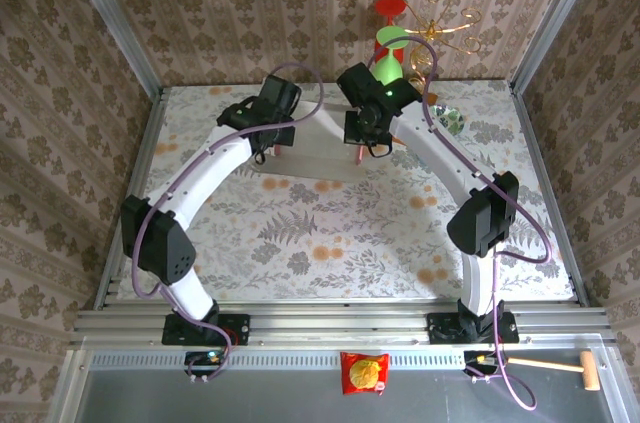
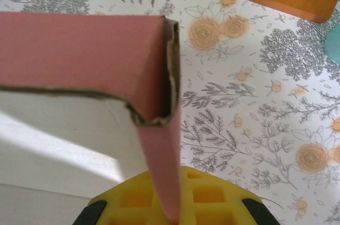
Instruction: Fold the paper box
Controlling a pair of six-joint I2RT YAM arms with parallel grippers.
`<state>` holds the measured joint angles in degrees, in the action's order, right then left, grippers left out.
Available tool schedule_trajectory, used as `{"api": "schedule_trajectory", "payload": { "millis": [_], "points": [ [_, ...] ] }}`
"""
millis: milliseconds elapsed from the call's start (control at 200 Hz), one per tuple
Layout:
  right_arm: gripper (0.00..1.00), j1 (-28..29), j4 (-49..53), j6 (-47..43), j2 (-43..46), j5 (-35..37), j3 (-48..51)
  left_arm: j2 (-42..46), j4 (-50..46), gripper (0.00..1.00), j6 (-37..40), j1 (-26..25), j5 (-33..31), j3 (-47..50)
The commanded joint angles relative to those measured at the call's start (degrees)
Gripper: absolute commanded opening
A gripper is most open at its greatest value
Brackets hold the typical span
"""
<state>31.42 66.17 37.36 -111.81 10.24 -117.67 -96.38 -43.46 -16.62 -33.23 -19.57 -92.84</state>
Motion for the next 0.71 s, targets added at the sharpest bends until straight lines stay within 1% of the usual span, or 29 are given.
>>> {"api": "schedule_trajectory", "payload": {
  "millis": [0, 60, 110, 135, 210, 295, 415, 515, 555, 600, 645, 665, 680, 700],
  "points": [
    [0.0, -0.4, 1.6, 0.5, 2.6, 1.2, 0.2, 4.0, 2.3, 0.47, 0.3, 2.0, 8.8, 2.1],
    [0.0, -0.4, 1.8, 0.4, 2.7, 1.2, 0.2, 5.5, 3.9, 0.53, -0.4, 3.0, 13.4, 3.5],
    [0.0, -0.5, 1.9, 0.4, 2.7, 1.3, 0.3, 6.6, 4.7, 0.57, -1.2, 4.1, 16.6, 4.5],
    [0.0, -0.5, 1.9, 0.4, 2.7, 1.3, 0.3, 7.0, 5.1, 0.57, -1.4, 4.7, 18.6, 4.9],
    [0.0, -0.5, 1.7, 0.4, 2.7, 1.2, 0.6, 6.9, 4.8, 0.57, -1.3, 6.0, 22.0, 5.1],
    [0.0, -0.5, 1.5, 0.5, 2.8, 0.8, 0.6, 5.7, 3.1, 0.54, -0.3, 6.0, 21.9, 5.0],
    [0.0, -0.6, 1.5, 0.6, 2.7, 0.6, 0.4, 4.5, 3.2, 0.49, -0.1, 6.1, 21.4, 6.0],
    [0.0, -0.5, 1.5, 0.6, 2.8, 0.5, 0.3, 2.9, 2.6, 0.47, 0.0, 6.1, 19.4, 5.7],
    [0.0, -0.5, 1.5, 0.6, 2.8, 0.5, 0.4, 2.5, 2.5, 0.42, 0.1, 6.0, 17.9, 5.6],
    [0.0, -0.5, 1.6, 0.6, 2.8, 0.6, 0.6, 2.1, 2.3, 0.31, -0.3, 5.9, 15.3, 5.3],
    [0.0, -0.5, 1.6, 0.5, 3.0, 0.9, 0.8, 1.9, 1.9, 0.1, -0.7, 5.7, 12.5, 4.9],
    [0.0, -0.5, 1.6, 0.5, 3.1, 1.0, 0.9, 1.9, 1.6, 0.02, -0.9, 5.7, 11.0, 4.5],
    [0.0, -0.5, 1.6, 0.5, 3.1, 1.2, 1.1, 1.8, 1.3, 0.0, -1.2, 5.5, 10.3, 4.2],
    [0.0, -0.5, 1.6, 0.5, 3.1, 1.6, 1.2, 1.8, 0.9, 0.0, -1.4, 5.4, 9.1, 3.9]
  ]
}}
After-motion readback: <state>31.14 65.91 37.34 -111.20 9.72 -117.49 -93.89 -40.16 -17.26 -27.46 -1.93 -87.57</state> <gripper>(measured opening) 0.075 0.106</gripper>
